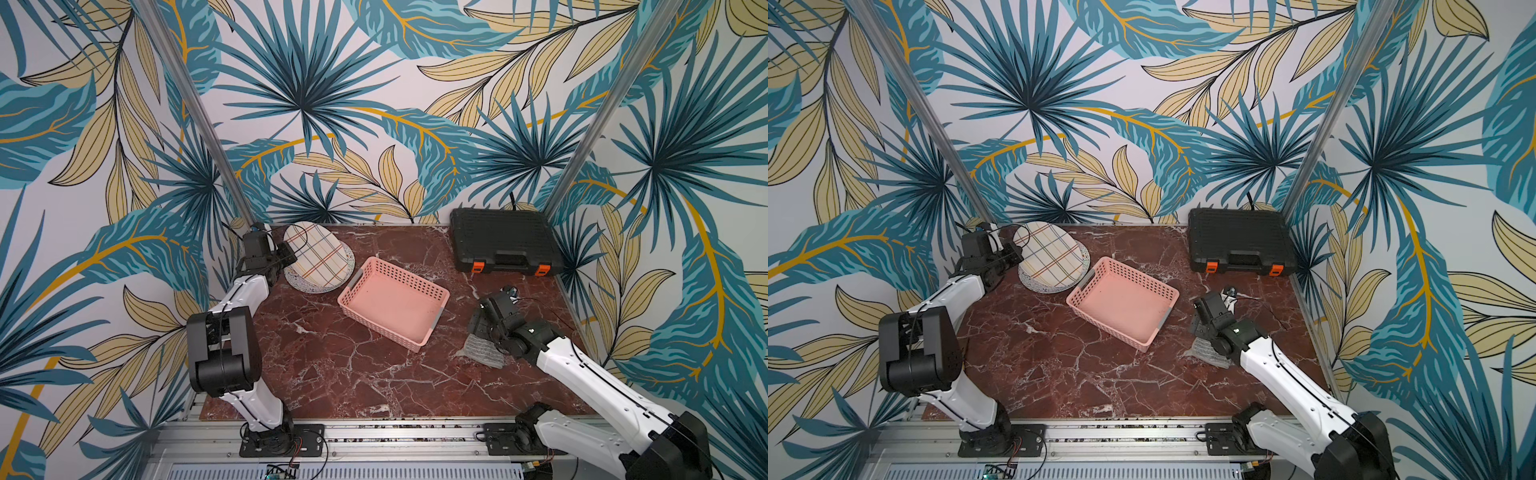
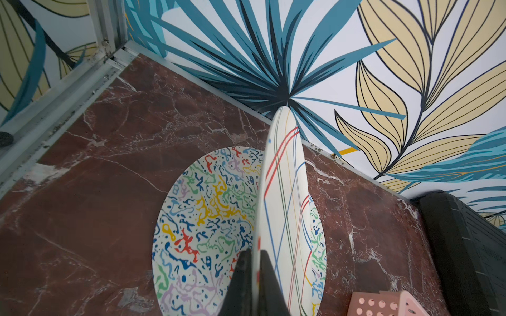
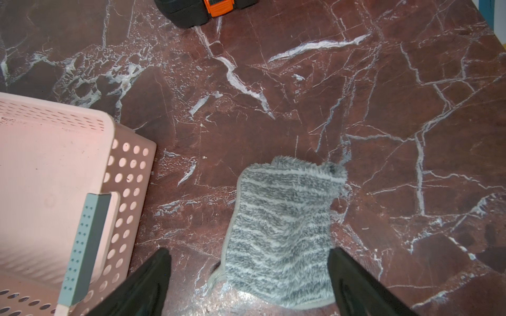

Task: Wipe the wet plate dry
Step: Place the plate on the plate.

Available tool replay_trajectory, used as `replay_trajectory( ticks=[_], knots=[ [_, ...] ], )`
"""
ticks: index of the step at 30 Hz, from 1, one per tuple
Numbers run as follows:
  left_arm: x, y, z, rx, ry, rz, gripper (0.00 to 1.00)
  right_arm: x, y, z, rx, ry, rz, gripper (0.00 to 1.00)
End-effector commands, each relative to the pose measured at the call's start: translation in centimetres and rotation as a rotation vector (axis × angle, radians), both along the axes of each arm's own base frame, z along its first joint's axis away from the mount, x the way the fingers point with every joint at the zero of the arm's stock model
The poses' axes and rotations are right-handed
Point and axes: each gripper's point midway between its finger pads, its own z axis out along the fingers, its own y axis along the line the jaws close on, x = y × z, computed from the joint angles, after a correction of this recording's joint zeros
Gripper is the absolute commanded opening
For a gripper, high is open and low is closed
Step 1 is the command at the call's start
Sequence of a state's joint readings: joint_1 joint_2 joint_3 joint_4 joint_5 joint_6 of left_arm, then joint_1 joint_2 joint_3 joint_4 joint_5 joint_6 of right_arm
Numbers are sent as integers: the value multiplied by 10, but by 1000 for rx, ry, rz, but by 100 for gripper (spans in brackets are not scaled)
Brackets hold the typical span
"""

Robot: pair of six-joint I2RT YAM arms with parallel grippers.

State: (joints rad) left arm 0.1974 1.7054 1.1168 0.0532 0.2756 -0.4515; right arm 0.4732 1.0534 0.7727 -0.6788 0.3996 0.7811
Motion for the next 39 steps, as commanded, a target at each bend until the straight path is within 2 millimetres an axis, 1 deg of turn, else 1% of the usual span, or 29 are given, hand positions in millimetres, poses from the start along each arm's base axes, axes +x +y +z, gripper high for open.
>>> replay_trajectory(
  ticks=[1, 10, 14, 16, 22, 25, 30, 34, 39],
  knots=[
    [-12, -9, -50, -20, 130, -42, 0, 1, -1, 5, -28, -1, 2, 93],
    [-11, -8, -60, -17, 145, -57, 0, 5, 9, 6, -45, 2, 20, 93],
    [-11, -9, -68, -15, 169, -67, 5, 7, 14, 7, -54, 6, 30, 93],
    [-11, -8, -73, -3, 186, -69, 5, 9, 15, 7, -61, 7, 34, 93],
    [-15, -6, -81, 12, 226, -74, 5, 11, 20, 7, -65, 13, 46, 93],
    [-17, -5, -85, 26, 248, -75, 9, 11, 22, 6, -66, 14, 49, 93],
    [-23, 0, -99, 61, 301, -72, 11, 13, 24, 7, -70, 14, 57, 93],
    [-27, 1, -108, 60, 341, -79, 10, 14, 25, 9, -76, 11, 61, 93],
    [-32, 6, -118, 99, 409, -84, 7, 16, 26, 10, -77, 12, 66, 93]
  ],
)
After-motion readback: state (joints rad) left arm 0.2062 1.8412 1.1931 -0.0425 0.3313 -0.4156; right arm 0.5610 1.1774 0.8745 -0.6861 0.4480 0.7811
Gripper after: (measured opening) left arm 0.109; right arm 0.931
